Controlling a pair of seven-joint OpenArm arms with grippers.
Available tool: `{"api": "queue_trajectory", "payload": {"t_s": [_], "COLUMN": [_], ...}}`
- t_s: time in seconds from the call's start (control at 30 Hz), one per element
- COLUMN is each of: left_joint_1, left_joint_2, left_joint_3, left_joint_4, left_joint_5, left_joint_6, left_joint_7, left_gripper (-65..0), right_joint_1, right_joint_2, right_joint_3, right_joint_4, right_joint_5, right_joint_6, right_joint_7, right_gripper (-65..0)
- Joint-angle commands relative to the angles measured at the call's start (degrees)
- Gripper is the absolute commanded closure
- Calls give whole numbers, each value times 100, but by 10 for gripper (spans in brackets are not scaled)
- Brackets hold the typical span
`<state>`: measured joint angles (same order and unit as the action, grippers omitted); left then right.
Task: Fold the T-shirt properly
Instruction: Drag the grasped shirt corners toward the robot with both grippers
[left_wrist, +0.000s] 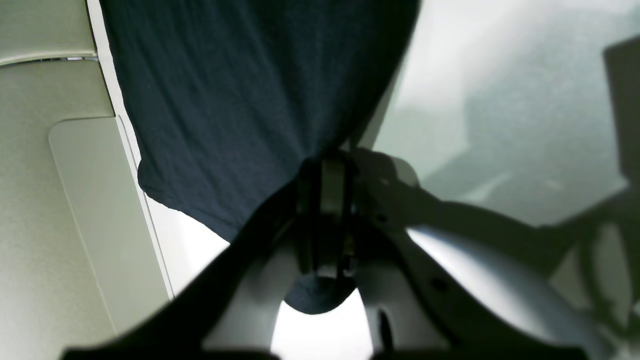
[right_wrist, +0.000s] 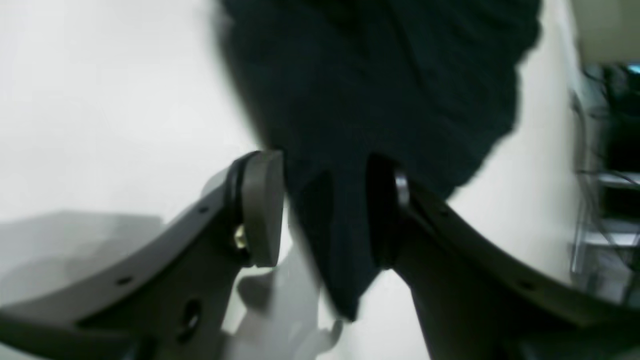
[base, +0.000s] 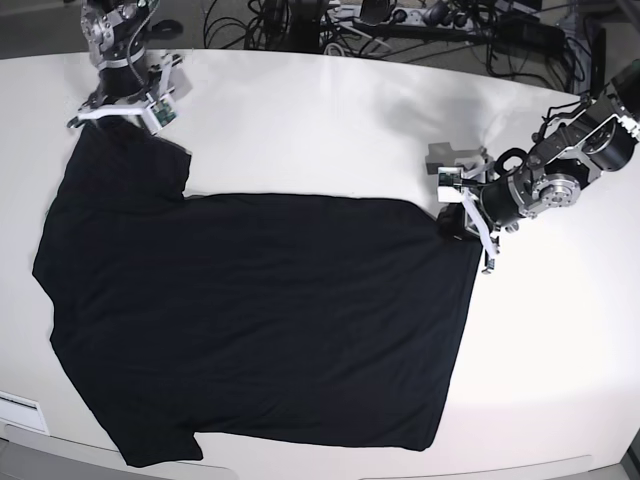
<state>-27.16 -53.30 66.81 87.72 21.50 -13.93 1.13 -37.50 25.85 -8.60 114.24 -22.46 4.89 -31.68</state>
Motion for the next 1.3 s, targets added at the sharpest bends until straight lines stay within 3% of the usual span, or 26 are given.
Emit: {"api": "queue_trajectory", "payload": {"t_s": [0.0,0.2,0.27,0.3,0.33,0.4,0.63,0.8,0.97,1.27], "left_joint_1": [-2,-2,-2,-2,-4,-2,2,2,76,992], "left_joint_2": [-116,-129,-129,-129,-129,-131,-306,-688,-1113,-1847], "left_joint_3": [31,28,31,28,31,31,28,28,28,28], "left_joint_4": [2,2,2,2,2,2,280,868,1585,2771], "left_joint_5": [4,7,4,4,7,7,11,13,17,413], "left_joint_6": [-299,-299,-299,-299,-295,-267,223,317,356,586], "left_joint_7": [83,83,83,83,83,85,332,474,544,542], "left_gripper": [0,0,0,0,0,0,0,0,0,0], "right_joint_1": [-4,127,168,197,214,212,-26,-627,-1259,-2529], "right_joint_2": [92,101,101,101,101,101,199,195,192,192], "right_joint_3": [57,116,116,116,116,116,118,118,116,116], "right_joint_4": [-44,-352,-378,-378,-374,-315,481,1104,1567,2004], "right_joint_5": [111,367,369,365,361,229,-385,-660,-662,-660], "right_joint_6": [111,280,190,125,-2,-398,-1320,-1572,-1615,-2048], "right_joint_7": [-114,4,109,101,101,109,-52,-157,-380,-590], "right_gripper": [-302,-290,-180,-69,0,0,0,0,0,0]}}
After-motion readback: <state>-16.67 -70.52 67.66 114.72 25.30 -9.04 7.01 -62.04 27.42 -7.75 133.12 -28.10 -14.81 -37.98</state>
